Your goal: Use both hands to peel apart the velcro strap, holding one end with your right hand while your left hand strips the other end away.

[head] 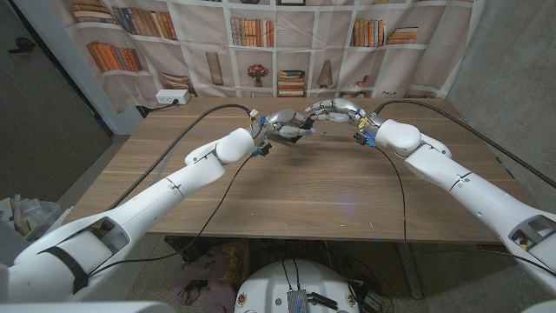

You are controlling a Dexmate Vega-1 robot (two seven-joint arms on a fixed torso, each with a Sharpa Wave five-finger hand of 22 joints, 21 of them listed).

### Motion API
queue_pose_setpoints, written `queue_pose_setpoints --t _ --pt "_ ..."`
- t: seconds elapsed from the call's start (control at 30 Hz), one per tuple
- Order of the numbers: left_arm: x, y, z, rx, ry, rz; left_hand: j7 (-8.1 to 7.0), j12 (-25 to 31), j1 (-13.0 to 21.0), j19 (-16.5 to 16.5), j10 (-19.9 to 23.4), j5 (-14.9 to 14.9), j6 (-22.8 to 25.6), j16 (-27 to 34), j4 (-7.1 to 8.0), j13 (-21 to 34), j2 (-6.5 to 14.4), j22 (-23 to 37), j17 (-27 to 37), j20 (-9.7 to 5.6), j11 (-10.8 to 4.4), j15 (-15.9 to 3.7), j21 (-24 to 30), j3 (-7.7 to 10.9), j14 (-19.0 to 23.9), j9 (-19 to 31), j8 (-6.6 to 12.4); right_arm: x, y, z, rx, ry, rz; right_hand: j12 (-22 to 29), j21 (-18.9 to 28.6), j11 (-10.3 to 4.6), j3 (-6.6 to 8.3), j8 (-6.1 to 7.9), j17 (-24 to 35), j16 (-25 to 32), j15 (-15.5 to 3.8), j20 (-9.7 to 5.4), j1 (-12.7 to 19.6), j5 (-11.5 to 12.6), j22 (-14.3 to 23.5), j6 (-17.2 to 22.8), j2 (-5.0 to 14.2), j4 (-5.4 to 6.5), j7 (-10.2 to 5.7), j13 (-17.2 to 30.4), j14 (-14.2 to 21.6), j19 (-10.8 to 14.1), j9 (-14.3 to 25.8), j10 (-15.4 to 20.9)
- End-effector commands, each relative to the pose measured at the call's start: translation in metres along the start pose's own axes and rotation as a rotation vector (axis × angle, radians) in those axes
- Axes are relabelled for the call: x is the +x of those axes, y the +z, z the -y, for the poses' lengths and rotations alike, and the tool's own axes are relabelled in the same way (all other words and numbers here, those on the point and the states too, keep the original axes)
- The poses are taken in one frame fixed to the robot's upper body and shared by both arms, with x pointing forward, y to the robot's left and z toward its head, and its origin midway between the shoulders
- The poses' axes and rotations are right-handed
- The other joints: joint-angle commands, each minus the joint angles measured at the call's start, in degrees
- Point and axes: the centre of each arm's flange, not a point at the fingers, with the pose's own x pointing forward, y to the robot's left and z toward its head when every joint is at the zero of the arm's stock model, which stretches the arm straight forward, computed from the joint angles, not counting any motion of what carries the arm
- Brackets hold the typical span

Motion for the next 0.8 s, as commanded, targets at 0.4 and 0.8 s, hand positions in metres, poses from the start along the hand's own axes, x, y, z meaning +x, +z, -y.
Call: queue_pose_setpoints --t 0.4,0.8 --pt "-0.0027 -0.0008 0.0047 -0.004 0.007 -0.011 0.18 0.08 -0.04 -0.24 0.81 0.40 0.55 0.50 0.00 0.20 0.20 0.06 0.25 -7.92 -0.05 -2.60 0.59 -0.17 0.80 0.03 0.12 -0.0032 0.0020 0.0003 0.007 -0.016 0.010 3.78 2.80 -0.73 -2.21 3.51 2.18 3.01 -10.59 -3.27 0.17 -0.82 1.34 9.41 -0.94 2.35 -2.04 0.97 4.72 1.45 1.32 8.64" --pt "-0.0043 -0.0026 0.0045 -0.009 0.020 -0.013 0.15 0.05 -0.04 -0.40 1.05 0.41 0.67 0.45 0.05 0.26 0.16 0.06 0.22 -7.86 -0.05 -2.57 0.77 -0.25 0.92 -0.03 -0.08 -0.0021 0.0005 0.0009 -0.001 -0.059 0.021 6.43 4.90 -1.11 -2.21 8.02 3.74 5.23 -11.03 -4.09 2.61 -0.82 2.19 17.85 -0.33 1.69 -3.02 2.85 9.03 2.13 3.25 14.29"
